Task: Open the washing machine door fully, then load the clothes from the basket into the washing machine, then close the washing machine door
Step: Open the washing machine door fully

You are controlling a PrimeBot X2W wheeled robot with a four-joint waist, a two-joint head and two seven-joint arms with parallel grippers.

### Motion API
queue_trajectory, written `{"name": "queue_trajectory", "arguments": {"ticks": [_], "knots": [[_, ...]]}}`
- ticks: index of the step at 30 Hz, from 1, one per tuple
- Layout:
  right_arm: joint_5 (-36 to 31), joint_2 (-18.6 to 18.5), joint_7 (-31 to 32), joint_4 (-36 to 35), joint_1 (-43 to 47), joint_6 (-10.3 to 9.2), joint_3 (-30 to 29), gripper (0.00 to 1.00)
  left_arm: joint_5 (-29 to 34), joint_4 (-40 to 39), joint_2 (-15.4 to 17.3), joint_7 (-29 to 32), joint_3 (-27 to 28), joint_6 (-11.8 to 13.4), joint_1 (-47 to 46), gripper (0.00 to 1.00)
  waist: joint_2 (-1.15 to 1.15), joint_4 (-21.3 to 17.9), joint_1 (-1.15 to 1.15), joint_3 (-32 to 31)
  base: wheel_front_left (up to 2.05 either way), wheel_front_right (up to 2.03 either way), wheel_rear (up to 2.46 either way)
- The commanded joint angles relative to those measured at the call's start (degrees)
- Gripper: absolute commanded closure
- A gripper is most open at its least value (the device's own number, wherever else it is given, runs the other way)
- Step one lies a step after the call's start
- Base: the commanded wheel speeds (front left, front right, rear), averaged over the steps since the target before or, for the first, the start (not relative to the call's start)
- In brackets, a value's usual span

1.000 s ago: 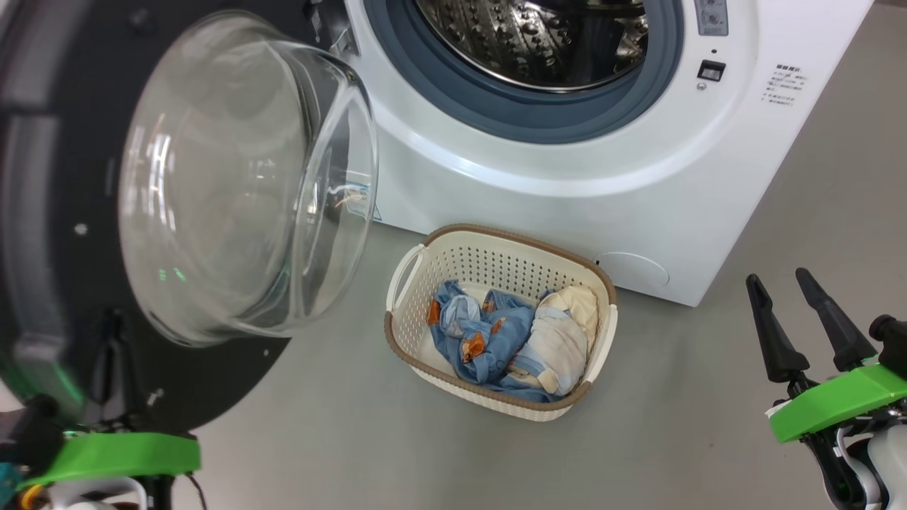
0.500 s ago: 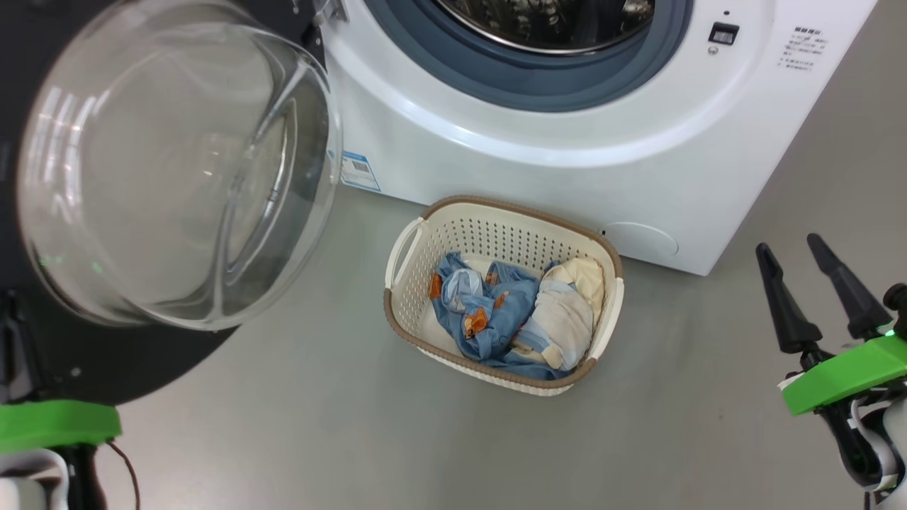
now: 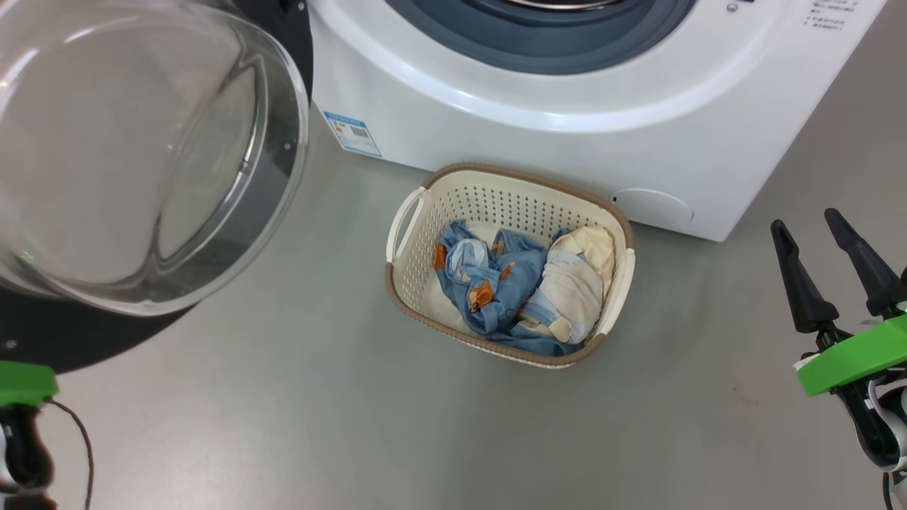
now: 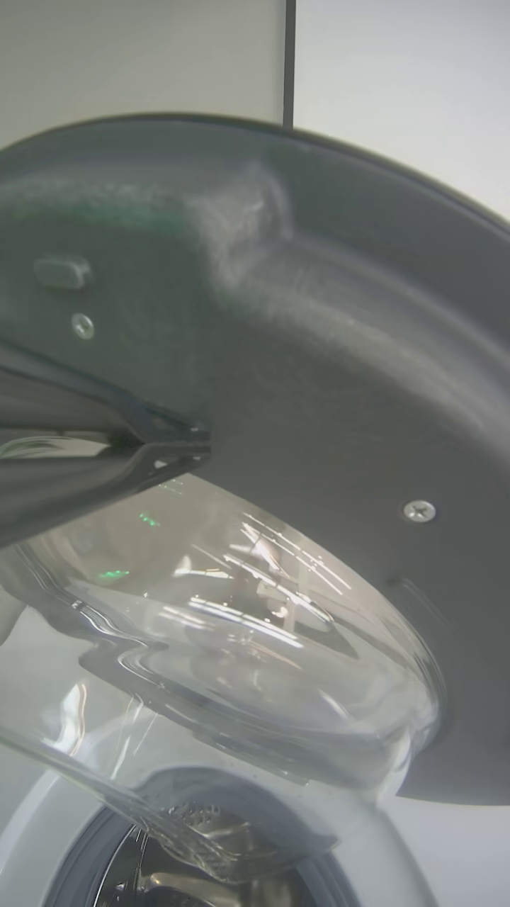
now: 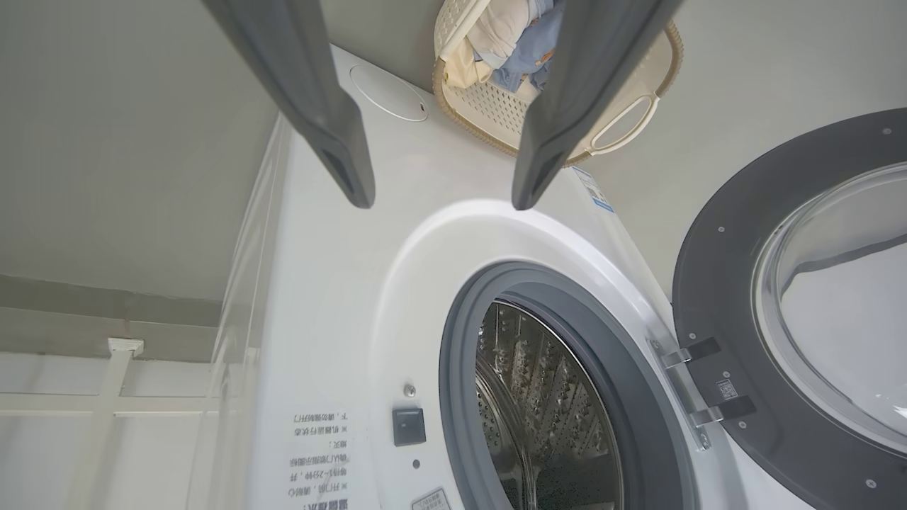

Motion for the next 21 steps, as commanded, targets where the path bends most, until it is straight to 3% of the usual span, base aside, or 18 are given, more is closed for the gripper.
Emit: {"name": "queue_trajectory", "arguments": {"ticks": [1,12,21], "knots": [[-0.03,-1.56,-0.70,-1.46,-1.08,0.32,1.29,0.00,0.74,-0.16,3.28,-0.32,3.10,-0.04,-2.03,1.00,0.00,0.16,0.00,0.90,0.00,0.00,0.00],[0.29,-3.87,-0.70,-1.81,-3.60,0.32,2.75,0.00,3.77,6.64,4.17,-0.32,9.16,-2.80,-8.60,1.00,0.00,0.14,0.00,4.30,0.00,0.00,0.00],[0.59,-5.34,-0.70,-2.01,-5.24,0.32,3.65,0.00,7.06,10.32,5.46,-0.32,12.13,-3.21,-12.44,1.00,0.00,-0.45,0.00,6.63,0.00,0.00,0.00]]}}
